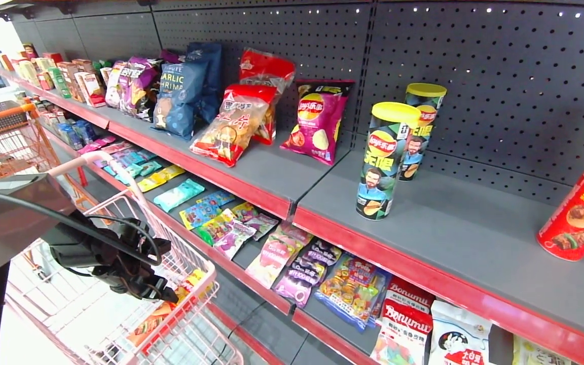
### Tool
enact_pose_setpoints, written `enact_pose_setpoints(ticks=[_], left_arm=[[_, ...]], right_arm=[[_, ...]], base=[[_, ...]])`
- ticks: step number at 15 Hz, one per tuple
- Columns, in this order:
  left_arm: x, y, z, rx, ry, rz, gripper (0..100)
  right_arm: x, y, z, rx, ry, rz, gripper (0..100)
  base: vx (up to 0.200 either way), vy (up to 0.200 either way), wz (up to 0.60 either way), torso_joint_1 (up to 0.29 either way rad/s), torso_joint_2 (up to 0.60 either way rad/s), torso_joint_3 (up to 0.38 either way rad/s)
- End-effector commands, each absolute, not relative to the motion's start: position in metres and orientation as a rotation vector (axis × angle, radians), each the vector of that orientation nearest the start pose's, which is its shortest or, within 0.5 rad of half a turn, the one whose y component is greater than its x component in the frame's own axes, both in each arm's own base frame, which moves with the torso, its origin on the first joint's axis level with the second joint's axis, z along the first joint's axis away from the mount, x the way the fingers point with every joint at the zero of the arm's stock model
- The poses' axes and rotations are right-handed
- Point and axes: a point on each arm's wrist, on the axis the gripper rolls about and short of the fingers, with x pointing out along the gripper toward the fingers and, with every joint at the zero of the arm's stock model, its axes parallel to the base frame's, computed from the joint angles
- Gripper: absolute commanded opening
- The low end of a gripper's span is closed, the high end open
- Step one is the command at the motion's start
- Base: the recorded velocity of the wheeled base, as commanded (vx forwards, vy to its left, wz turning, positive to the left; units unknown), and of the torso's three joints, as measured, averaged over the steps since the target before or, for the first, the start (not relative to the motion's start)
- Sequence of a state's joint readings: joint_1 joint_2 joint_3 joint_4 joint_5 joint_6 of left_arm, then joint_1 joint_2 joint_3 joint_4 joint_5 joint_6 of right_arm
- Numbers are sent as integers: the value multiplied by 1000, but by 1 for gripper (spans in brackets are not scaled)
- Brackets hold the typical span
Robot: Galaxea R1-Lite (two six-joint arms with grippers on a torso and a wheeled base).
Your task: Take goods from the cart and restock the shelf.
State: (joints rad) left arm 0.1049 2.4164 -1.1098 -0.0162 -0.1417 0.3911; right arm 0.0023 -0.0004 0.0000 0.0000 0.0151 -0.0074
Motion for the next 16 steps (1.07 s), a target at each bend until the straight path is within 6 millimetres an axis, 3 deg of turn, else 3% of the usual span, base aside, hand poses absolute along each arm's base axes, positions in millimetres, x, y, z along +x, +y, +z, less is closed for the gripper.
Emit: enact_pose_setpoints(ticks=[1,16], left_arm=[[370,35,-48,179,1250,-281,100],[371,32,-47,178,1239,-296,100]], right_arm=[[-23,0,75,-8,0,18,100],[-23,0,75,-9,0,18,100]], base=[[0,0,0,-144,339,193],[0,0,0,-26,70,40]])
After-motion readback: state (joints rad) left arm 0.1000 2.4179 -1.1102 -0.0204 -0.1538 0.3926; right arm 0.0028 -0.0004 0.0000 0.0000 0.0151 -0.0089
